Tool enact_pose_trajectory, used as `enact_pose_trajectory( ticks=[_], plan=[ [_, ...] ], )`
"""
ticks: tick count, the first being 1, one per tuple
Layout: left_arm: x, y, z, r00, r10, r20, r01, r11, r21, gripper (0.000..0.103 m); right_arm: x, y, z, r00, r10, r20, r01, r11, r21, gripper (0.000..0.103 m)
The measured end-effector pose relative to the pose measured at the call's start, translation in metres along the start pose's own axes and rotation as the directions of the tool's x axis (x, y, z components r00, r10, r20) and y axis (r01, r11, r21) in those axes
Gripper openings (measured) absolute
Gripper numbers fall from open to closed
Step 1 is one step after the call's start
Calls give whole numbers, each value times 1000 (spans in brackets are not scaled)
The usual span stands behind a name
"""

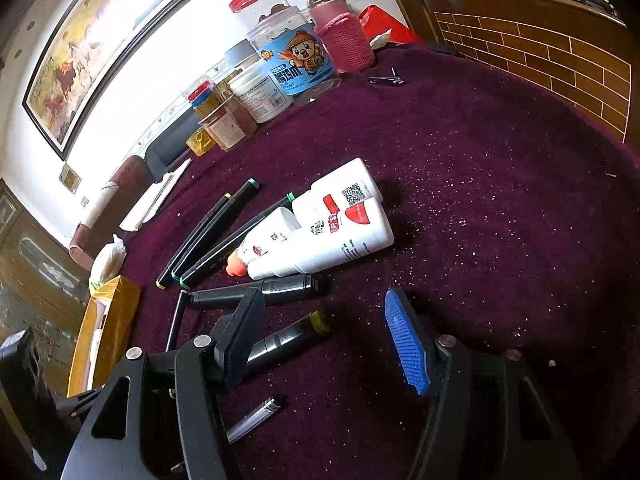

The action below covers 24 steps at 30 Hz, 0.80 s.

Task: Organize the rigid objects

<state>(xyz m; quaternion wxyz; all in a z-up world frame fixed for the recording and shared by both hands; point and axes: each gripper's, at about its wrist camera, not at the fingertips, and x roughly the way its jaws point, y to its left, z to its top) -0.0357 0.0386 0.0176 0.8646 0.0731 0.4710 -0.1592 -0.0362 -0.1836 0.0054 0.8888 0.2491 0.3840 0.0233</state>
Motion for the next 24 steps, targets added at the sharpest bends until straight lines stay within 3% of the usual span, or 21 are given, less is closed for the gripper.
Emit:
enact_pose_trajectory(
  ticks=[16, 21, 24],
  plan=[
    [-48, 23, -22, 989, -83, 122, 97, 988, -118, 8, 2, 4, 0, 1000, -23, -2, 23, 999, -31, 61],
    [-32, 21, -18, 993, -85, 78, 95, 987, -128, 9, 2, 5, 0, 999, -32, -4, 31, 999, -38, 61],
    [-15, 10, -8, 998, -36, 60, 40, 996, -74, 14, 3, 5, 0, 999, -34, -4, 34, 999, -40, 61]
  ],
)
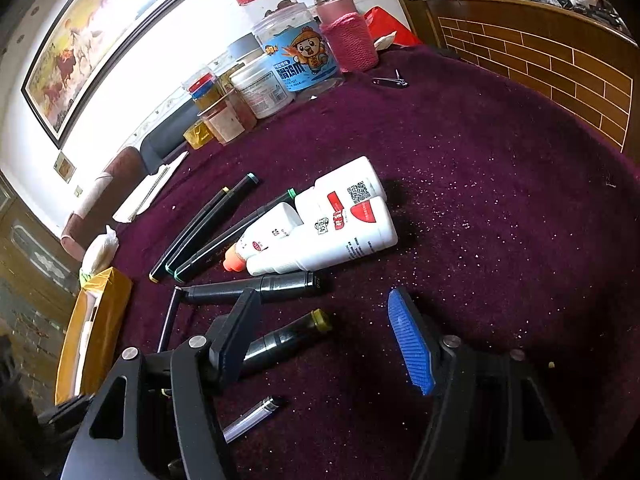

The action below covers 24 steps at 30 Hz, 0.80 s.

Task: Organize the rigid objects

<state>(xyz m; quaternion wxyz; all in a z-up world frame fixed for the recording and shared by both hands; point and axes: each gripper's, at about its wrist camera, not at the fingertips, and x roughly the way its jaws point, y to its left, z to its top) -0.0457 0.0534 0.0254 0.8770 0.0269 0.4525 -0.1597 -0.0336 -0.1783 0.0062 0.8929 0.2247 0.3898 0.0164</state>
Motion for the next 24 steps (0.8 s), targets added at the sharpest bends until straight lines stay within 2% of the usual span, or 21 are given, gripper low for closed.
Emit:
enact_pose_trajectory(
  ticks=[2, 4, 5, 8, 15, 20, 23, 24],
  plan=[
    [13, -3, 5, 1000, 8, -19, -7, 1000, 12, 25, 0, -1, 0, 1000, 1, 0, -1, 1000, 0, 61],
    [23, -7, 9, 999, 41, -3, -41, 997, 58, 25, 0, -1, 0, 1000, 1, 0, -1, 1000, 1, 61],
    [23, -8, 9, 999, 41, 0, -41, 997, 68, 25, 0, -1, 0, 1000, 1, 0, -1, 1000, 0, 61],
    [21, -4, 7, 1000, -22, -8, 23, 998, 62, 6, 0, -1, 0, 1000, 1, 0, -1, 1000, 0, 62],
    [-16, 19, -6, 993, -102, 56, 104, 994, -46, 6, 1, 0, 0, 1000, 4, -4, -5, 1000, -6, 64],
    [-50, 36, -16, 981, -159, 114, 173, 978, -118, 6, 1, 1, 1, 1000, -3, -5, 3, 1000, -11, 64],
    [-64, 42, -19, 976, -164, 143, 183, 975, -129, 6, -2, 11, -2, 998, -54, -32, 52, 997, -50, 64],
    [-69, 45, -21, 973, -169, 156, 191, 972, -134, 6, -4, 14, -4, 998, -41, -39, 39, 998, -55, 64]
  ],
)
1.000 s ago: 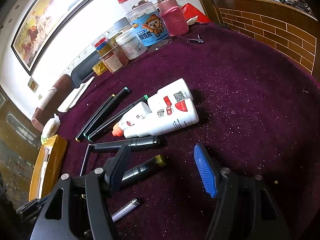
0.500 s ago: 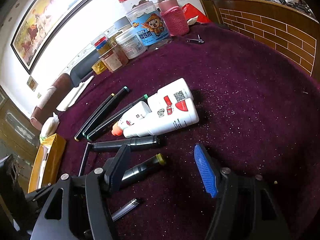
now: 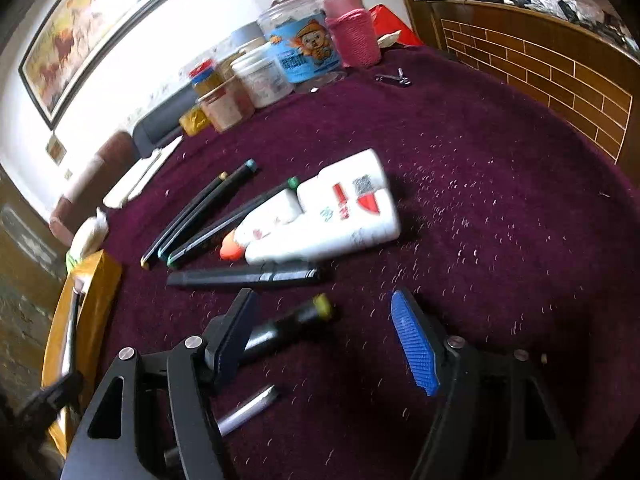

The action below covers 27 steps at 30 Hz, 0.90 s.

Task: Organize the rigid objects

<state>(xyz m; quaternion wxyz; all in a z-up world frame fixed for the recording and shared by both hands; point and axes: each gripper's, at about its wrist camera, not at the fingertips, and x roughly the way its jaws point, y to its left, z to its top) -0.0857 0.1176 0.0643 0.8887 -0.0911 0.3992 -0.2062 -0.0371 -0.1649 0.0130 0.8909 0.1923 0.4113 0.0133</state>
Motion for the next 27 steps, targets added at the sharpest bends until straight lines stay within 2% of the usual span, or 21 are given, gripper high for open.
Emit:
enact_pose_trajectory(
  ticks=[4, 9, 12, 16, 17, 19, 20, 21, 22, 23, 24, 27],
  plan=[
    [-7, 6, 1, 999, -25, 22, 25, 1000, -19, 6, -9, 28, -14, 994, 85, -68, -88, 995, -51, 64],
    [-14, 12, -2, 999, -34, 42, 35, 999, -22, 6, 7, 45, -13, 976, 132, -176, -133, 991, 3, 64],
    [-23, 21, -3, 998, -25, 60, 27, 999, -35, 6, 19, 51, -7, 974, 92, -206, -92, 996, 13, 64],
    [-32, 38, -4, 997, -11, 80, 17, 998, -67, 6, 31, 72, -2, 977, -23, -212, 17, 999, -29, 66],
    [-34, 43, -5, 996, -8, 83, 15, 997, -77, 6, 33, 77, -3, 977, -51, -206, 42, 998, -45, 63],
    [-38, 53, -6, 996, 5, 91, 4, 995, -100, 6, 35, 91, -9, 978, -117, -173, 99, 989, -108, 55],
    [-41, 59, -7, 996, 10, 94, 0, 994, -111, 6, 35, 95, -11, 980, -110, -166, 91, 989, -118, 44],
    [-43, 63, -9, 995, 17, 97, -5, 993, -119, 6, 32, 98, -14, 984, -86, -158, 66, 990, -126, 38],
    [-47, 70, -10, 995, 28, 100, -14, 991, -132, 6, 30, 101, -15, 986, -74, -152, 53, 989, -139, 25],
    [-50, 74, -12, 994, 33, 103, -18, 990, -141, 6, 28, 103, -16, 987, -62, -150, 39, 988, -150, 7],
    [-53, 82, -12, 994, 40, 106, -23, 987, -158, 6, 26, 106, -17, 987, -38, -155, 13, 987, -157, 0],
    [-63, 102, -15, 990, 85, 113, -62, 979, -195, 6, 22, 109, -20, 984, 21, -179, -49, 987, -151, 0]
  ],
)
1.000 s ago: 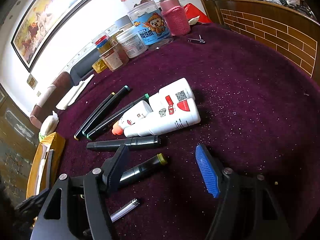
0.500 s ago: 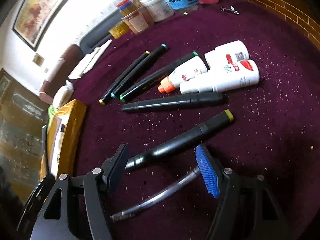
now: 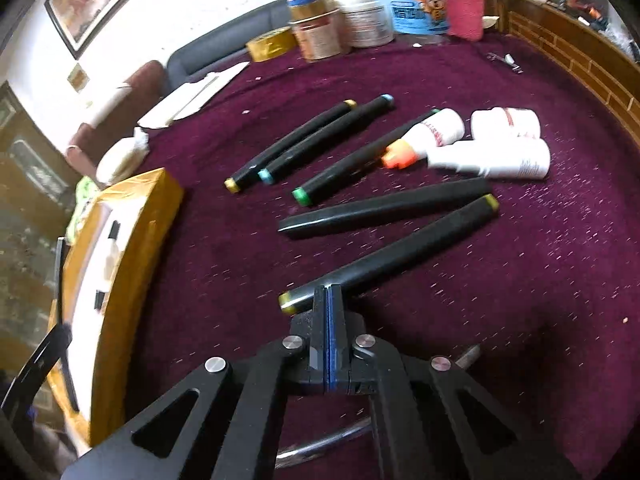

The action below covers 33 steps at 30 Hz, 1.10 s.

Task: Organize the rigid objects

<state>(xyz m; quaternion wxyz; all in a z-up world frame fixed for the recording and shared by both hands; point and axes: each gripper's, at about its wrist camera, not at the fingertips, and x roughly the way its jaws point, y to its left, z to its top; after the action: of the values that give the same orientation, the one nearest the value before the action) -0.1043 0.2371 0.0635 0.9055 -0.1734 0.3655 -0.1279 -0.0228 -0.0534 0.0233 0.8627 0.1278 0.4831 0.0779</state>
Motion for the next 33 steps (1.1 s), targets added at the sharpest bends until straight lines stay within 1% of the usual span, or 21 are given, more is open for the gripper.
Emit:
enact_pose_trajectory(
  ticks=[3, 5, 6, 8, 9, 11, 12, 14, 17, 18, 20, 21, 22, 24, 25, 26, 28, 30, 33],
  plan=[
    [-6, 20, 0, 999, 32, 6, -32, 999, -40, 7, -4, 1, -3, 999, 36, 10, -36, 999, -1, 0],
    [-10, 30, -2, 1000, 30, 6, -30, 997, -67, 6, -5, -4, -1, 996, 92, -10, -92, 995, 25, 0],
    [-11, 32, -2, 1000, 26, 6, -26, 997, -75, 7, -6, -4, 0, 995, 104, -8, -104, 994, 37, 1],
    [-15, 36, -3, 1000, 26, 11, -25, 996, -82, 7, -11, -13, 5, 996, 85, 8, -86, 994, 69, 6],
    [-16, 36, -3, 1000, 27, 16, -25, 996, -82, 6, -14, -17, 6, 997, 73, 10, -74, 994, 85, 16],
    [-18, 37, -2, 999, 22, 24, -20, 996, -83, 6, -18, -30, 6, 997, 69, 16, -71, 988, 137, 45],
    [-19, 37, -1, 999, 20, 27, -17, 996, -83, 7, -19, -36, 6, 997, 72, 22, -75, 983, 170, 49],
    [-17, 35, -1, 1000, 12, 28, -10, 997, -81, 6, -17, -41, 8, 997, 79, 17, -81, 974, 213, 50],
    [-14, 31, -2, 1000, 3, 21, -1, 997, -72, 6, -5, -47, 15, 998, 64, -12, -57, 952, 301, 50],
    [-13, 30, -3, 1000, 0, 18, 1, 998, -70, 6, 2, -48, 18, 999, 48, -25, -38, 946, 323, 50],
    [-12, 29, -3, 1000, -2, 16, 3, 998, -69, 6, 11, -44, 23, 1000, 3, -31, 8, 944, 331, 50],
    [-13, 29, -3, 1000, -2, 16, 3, 998, -70, 6, 13, -37, 27, 999, -39, -14, 42, 948, 316, 50],
    [-13, 29, -3, 1000, -4, 15, 5, 997, -72, 6, 18, -32, 29, 997, -70, -16, 71, 953, 293, 50],
    [-15, 32, -3, 1000, -3, 19, 4, 997, -75, 6, 22, -21, 31, 992, -128, 1, 124, 961, 246, 40],
    [-16, 34, -2, 1000, -1, 21, 3, 997, -76, 6, 22, -19, 30, 990, -138, 12, 131, 965, 229, 35],
    [-18, 37, -1, 1000, 1, 25, 1, 997, -79, 7, 22, -20, 29, 994, -104, 20, 97, 971, 219, 24],
    [-20, 43, 1, 999, 14, 31, -12, 996, -89, 7, 20, -23, 28, 999, -39, 17, 35, 975, 218, 13],
    [-22, 52, 3, 999, 22, 33, -18, 994, -111, 7, 14, -24, 28, 999, -29, 21, 24, 979, 202, 0],
    [-25, 62, 5, 998, 45, 38, -40, 991, -126, 7, 9, -28, 23, 1000, 9, 14, -12, 979, 202, 0]
  ],
)
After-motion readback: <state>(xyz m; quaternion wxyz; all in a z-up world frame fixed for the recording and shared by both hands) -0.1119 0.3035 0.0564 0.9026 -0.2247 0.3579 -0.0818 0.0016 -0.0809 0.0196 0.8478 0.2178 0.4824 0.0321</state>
